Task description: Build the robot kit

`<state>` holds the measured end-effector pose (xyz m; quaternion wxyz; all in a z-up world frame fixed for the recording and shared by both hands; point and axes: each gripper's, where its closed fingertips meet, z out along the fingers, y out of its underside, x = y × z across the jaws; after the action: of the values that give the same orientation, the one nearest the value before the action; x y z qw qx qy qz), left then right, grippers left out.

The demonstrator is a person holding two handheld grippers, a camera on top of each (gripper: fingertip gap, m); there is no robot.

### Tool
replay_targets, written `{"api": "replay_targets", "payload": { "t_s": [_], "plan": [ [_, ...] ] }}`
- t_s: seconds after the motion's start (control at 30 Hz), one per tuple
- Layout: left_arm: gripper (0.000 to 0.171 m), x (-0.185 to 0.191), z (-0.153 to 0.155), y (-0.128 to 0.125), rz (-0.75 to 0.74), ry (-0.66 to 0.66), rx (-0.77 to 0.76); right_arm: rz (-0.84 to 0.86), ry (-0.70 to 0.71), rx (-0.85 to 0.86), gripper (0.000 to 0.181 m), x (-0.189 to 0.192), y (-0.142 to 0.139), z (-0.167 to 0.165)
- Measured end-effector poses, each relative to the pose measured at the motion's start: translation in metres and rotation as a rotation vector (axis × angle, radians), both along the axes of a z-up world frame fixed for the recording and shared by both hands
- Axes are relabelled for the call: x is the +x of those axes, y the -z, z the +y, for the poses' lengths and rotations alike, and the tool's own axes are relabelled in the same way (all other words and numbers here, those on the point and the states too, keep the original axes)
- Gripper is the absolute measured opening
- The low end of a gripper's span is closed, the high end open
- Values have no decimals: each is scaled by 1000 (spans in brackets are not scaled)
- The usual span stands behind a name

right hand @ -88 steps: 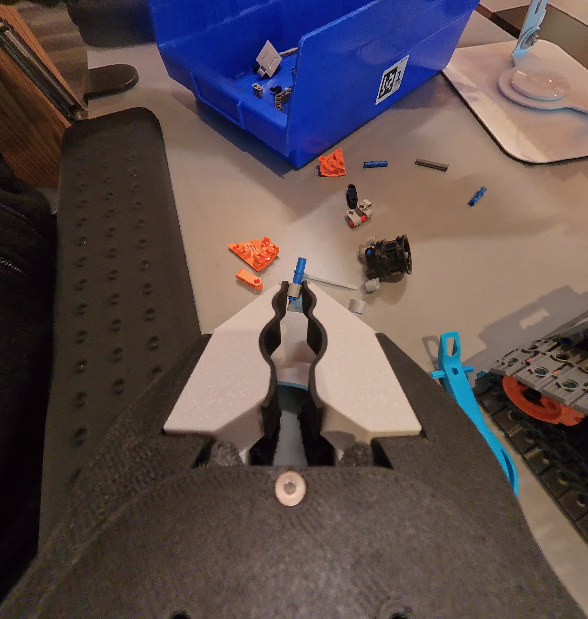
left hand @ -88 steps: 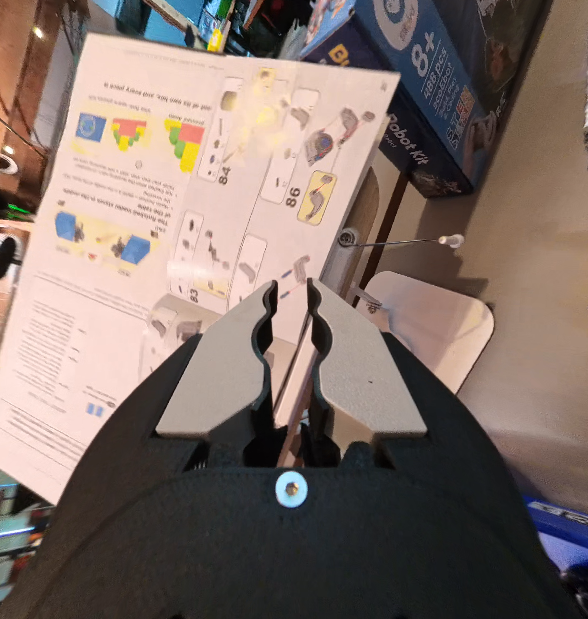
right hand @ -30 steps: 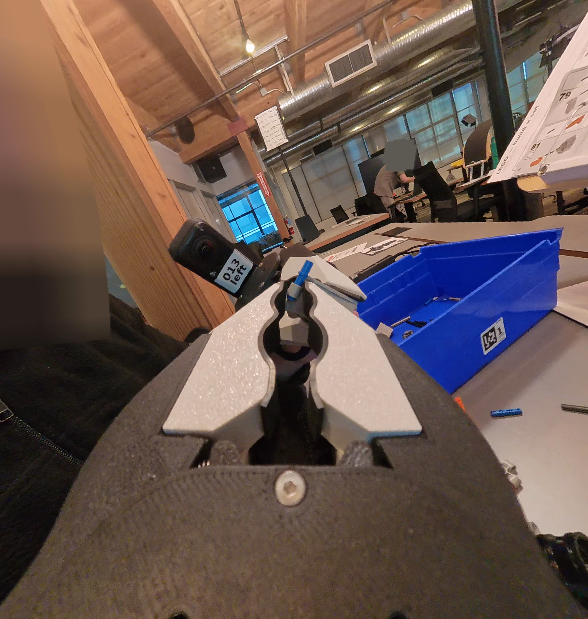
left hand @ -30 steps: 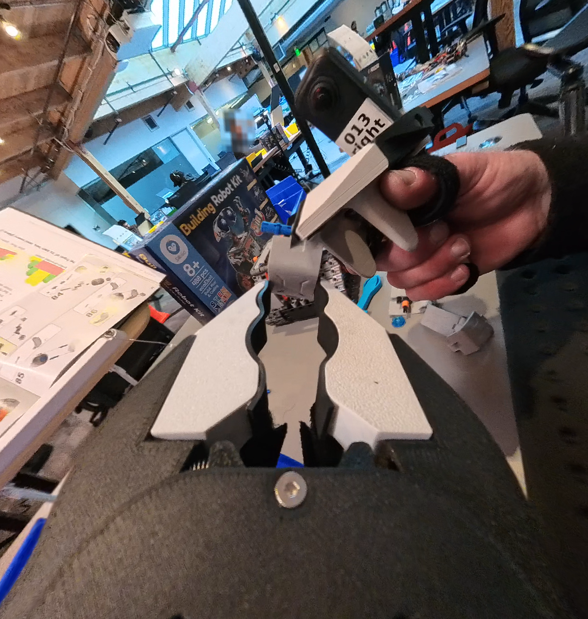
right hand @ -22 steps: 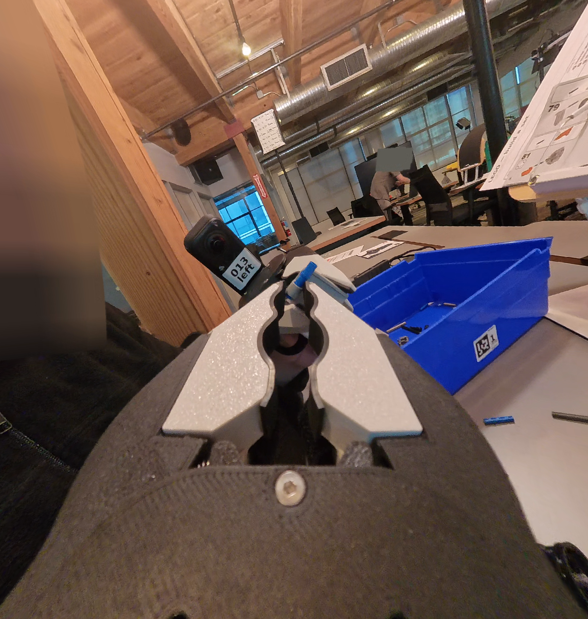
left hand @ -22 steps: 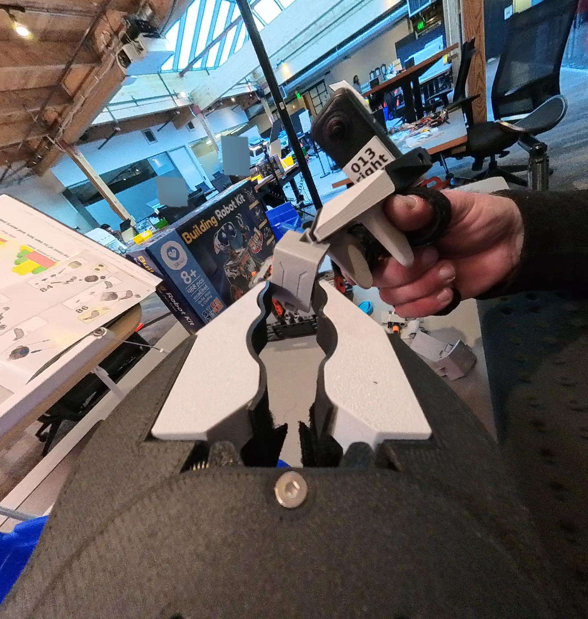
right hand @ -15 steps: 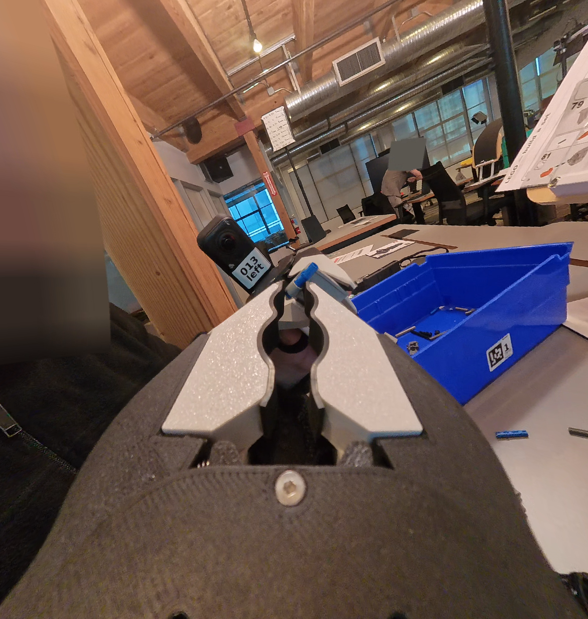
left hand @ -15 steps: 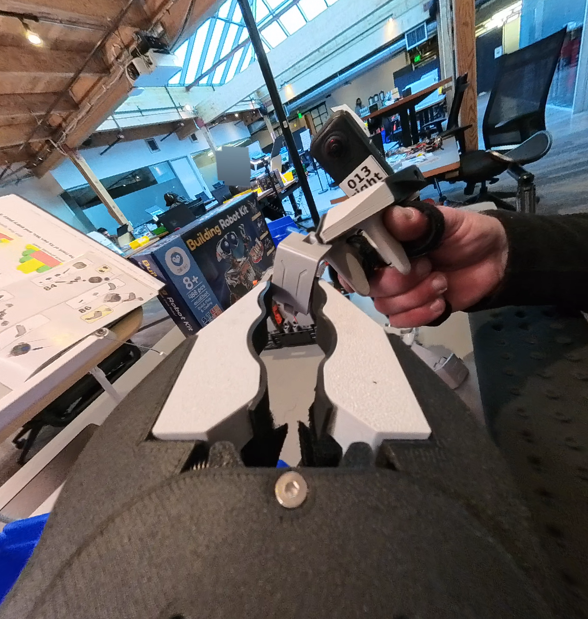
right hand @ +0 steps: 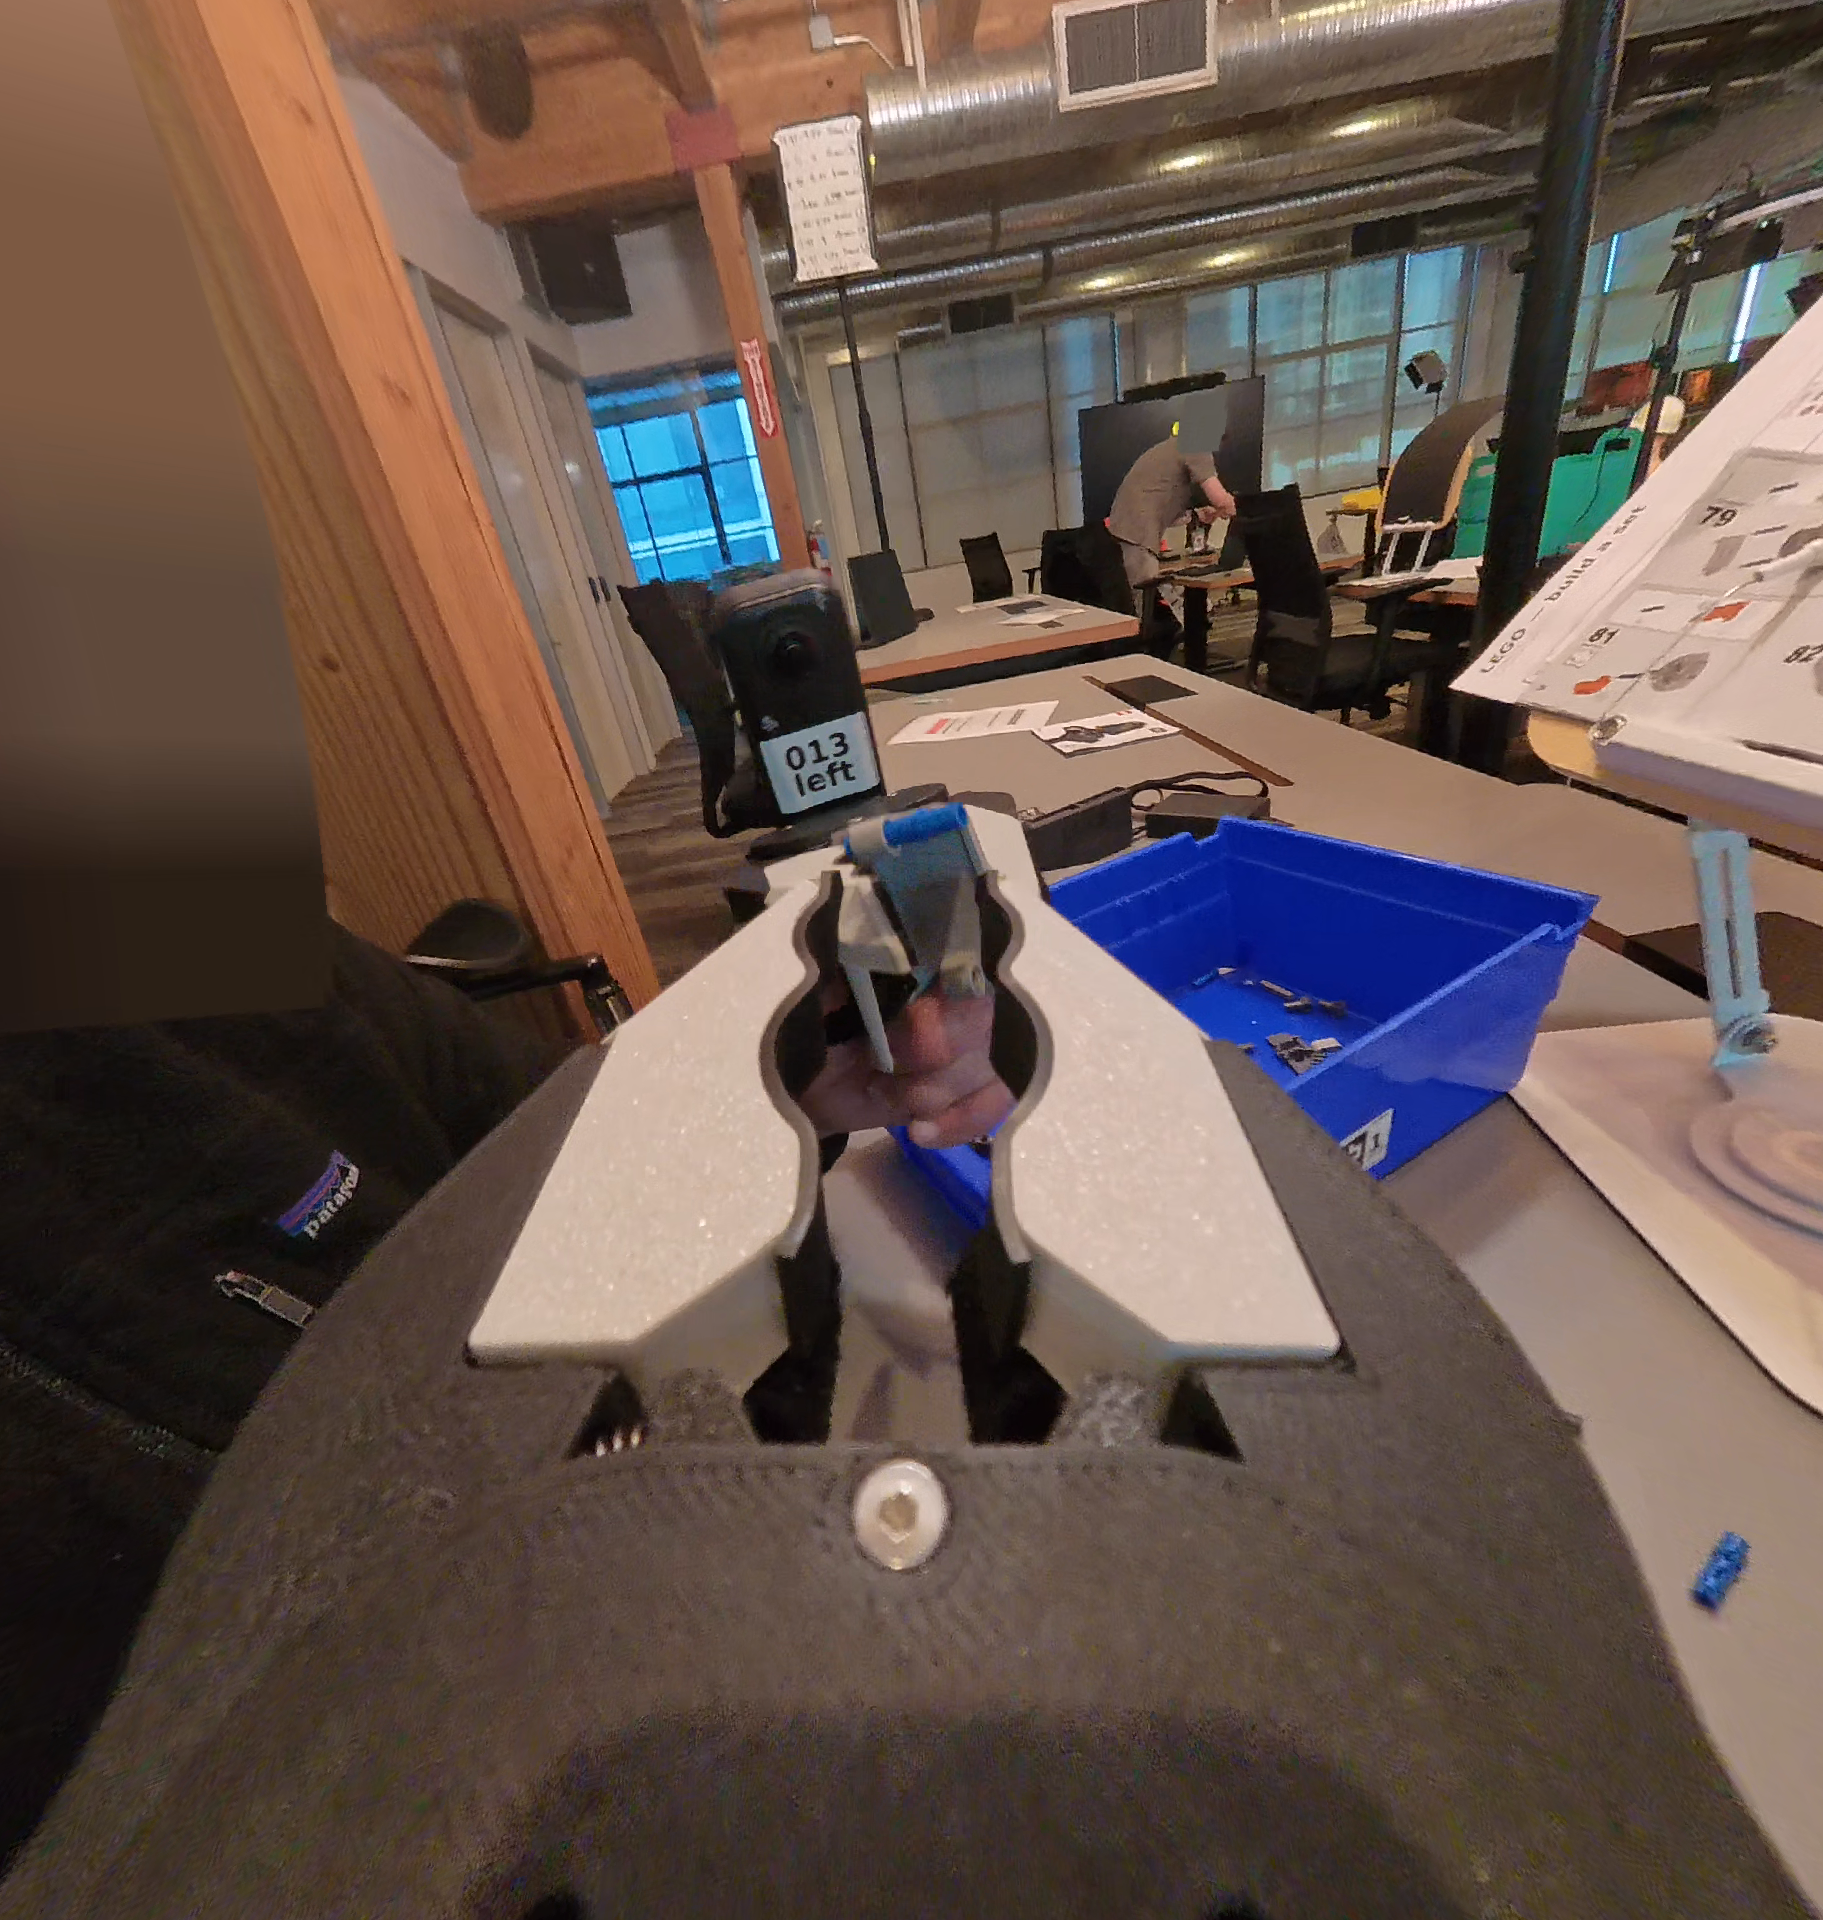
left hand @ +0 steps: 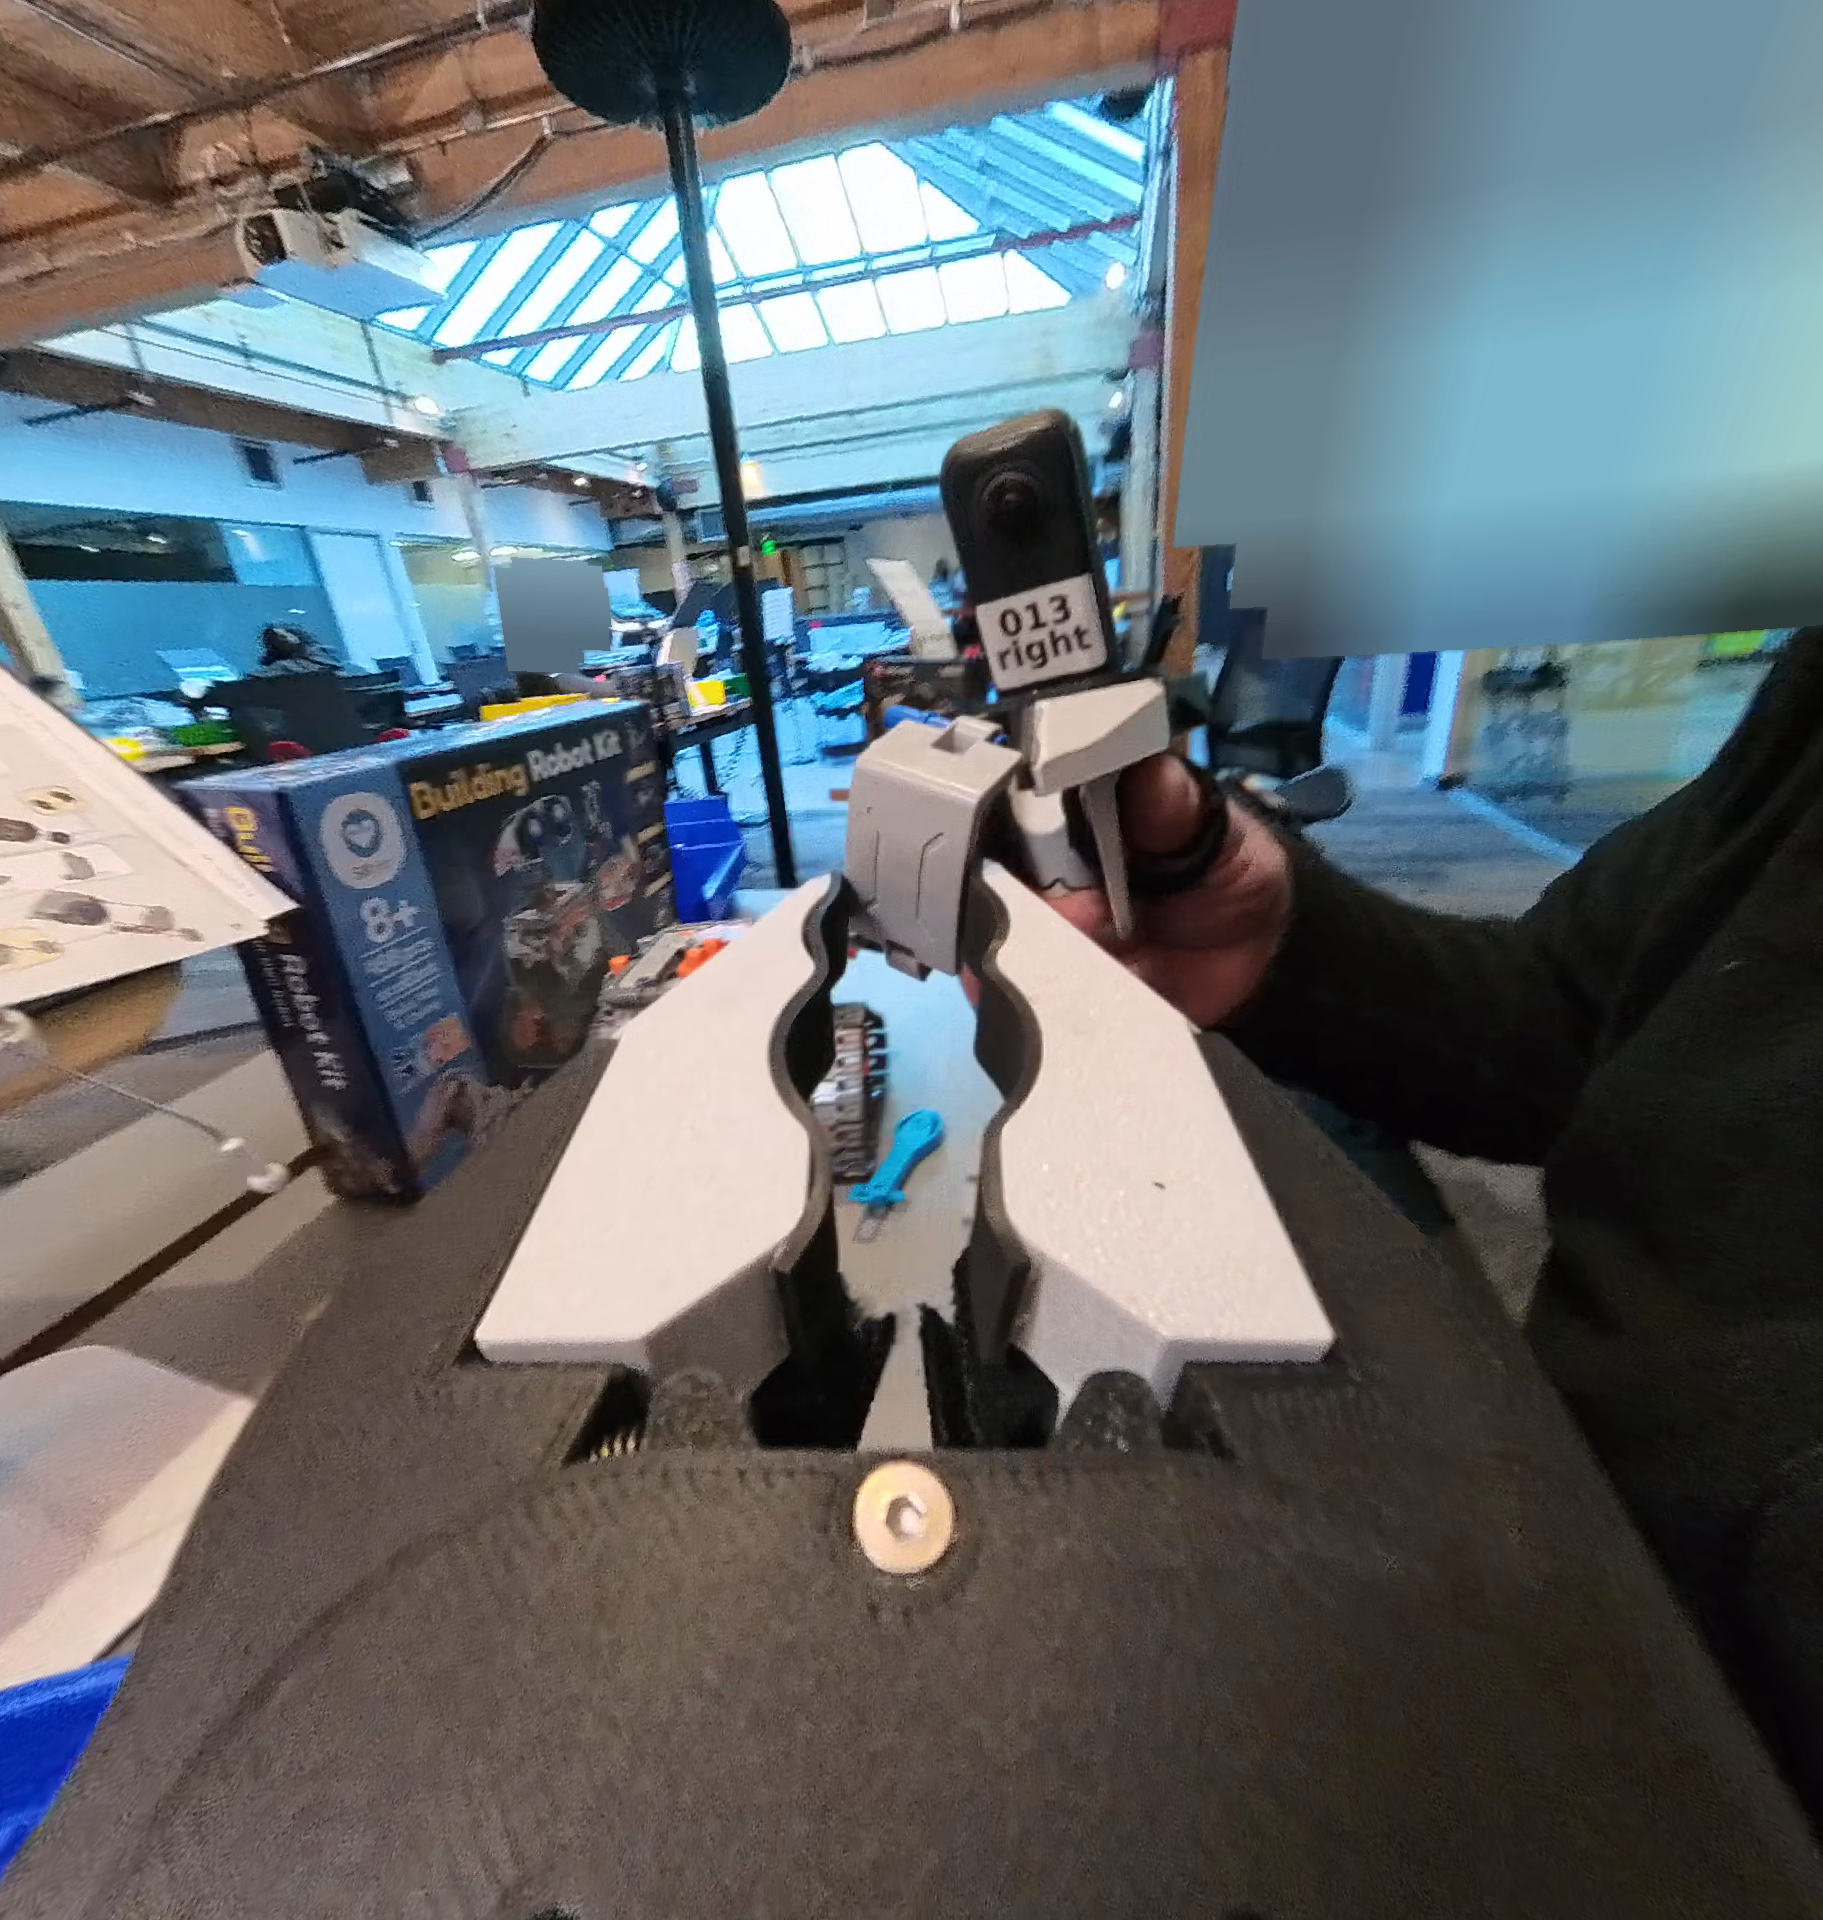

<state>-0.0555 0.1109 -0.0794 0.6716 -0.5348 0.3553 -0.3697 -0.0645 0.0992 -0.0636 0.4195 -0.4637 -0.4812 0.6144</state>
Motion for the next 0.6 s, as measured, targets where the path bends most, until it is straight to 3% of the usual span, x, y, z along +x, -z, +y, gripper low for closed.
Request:
{"api": "replay_targets", "payload": {
  "t_s": [0.1, 0.2, 0.43, 0.6],
  "plan": [
    [19, -7, 0, -6, -93, 73, -69, -21, 44, 68, 25, 1, -2, 5],
    [19, -8, -1, -5, -168, 182, -162, -90, 158, 245, 26, 1, -2, 16],
    [19, -5, -7, -4, -260, 380, -318, -260, 404, 1004, 25, -6, -5, 21],
    [19, -1, -7, 4, -240, 418, -383, -272, 366, 1228, 12, -15, -5, 6]
  ]
}}
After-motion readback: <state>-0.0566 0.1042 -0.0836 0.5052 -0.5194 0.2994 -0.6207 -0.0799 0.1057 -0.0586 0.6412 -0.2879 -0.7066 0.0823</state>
